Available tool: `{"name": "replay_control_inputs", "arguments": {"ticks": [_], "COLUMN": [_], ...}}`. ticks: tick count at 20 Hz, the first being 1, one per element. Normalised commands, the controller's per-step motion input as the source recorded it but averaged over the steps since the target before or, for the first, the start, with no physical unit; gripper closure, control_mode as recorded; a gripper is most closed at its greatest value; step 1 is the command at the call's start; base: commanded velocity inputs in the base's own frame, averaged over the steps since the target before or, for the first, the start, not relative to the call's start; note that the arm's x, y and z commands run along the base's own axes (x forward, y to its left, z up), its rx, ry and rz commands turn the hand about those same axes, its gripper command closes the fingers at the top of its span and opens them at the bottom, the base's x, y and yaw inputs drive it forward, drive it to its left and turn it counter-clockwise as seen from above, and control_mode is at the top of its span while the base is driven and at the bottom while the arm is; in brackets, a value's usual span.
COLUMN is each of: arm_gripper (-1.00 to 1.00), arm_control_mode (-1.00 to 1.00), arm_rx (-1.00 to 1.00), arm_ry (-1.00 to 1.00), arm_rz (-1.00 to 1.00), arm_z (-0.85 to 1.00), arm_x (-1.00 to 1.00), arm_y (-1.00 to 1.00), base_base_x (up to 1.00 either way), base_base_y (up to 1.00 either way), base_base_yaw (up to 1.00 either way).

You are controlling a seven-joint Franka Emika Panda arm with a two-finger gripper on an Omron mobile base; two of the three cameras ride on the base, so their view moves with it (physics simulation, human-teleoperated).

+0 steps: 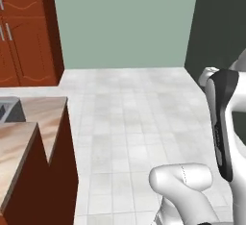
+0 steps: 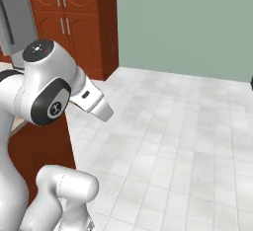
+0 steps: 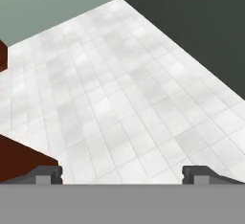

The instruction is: Gather the sweet potato and avocado from the fridge and place them on a tray on the dining counter. Then gather the steak and fish from the fridge and place them on the other tray.

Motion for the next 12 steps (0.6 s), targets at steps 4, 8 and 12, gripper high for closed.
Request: {"name": "replay_control_inputs", "arguments": {"ticks": [4, 8, 12], "arm_gripper": [-1.0, -1.0, -1.0], "arm_control_mode": [1.0, 1.0, 1.0], "arm_rx": [0.0, 0.0, 0.0], "arm_ry": [0.0, 0.0, 0.0], "arm_rz": [0.0, 0.0, 0.0], "arm_z": [0.0, 0.0, 0.0], "arm_x": [0.0, 0.0, 0.0], "arm_y": [0.0, 0.0, 0.0], "base_base_x": [1.0, 1.0, 1.0], "base_base_y": [-0.41, -0.34, -0.25], "base_base_yaw": [0.18, 0.2, 0.26]}}
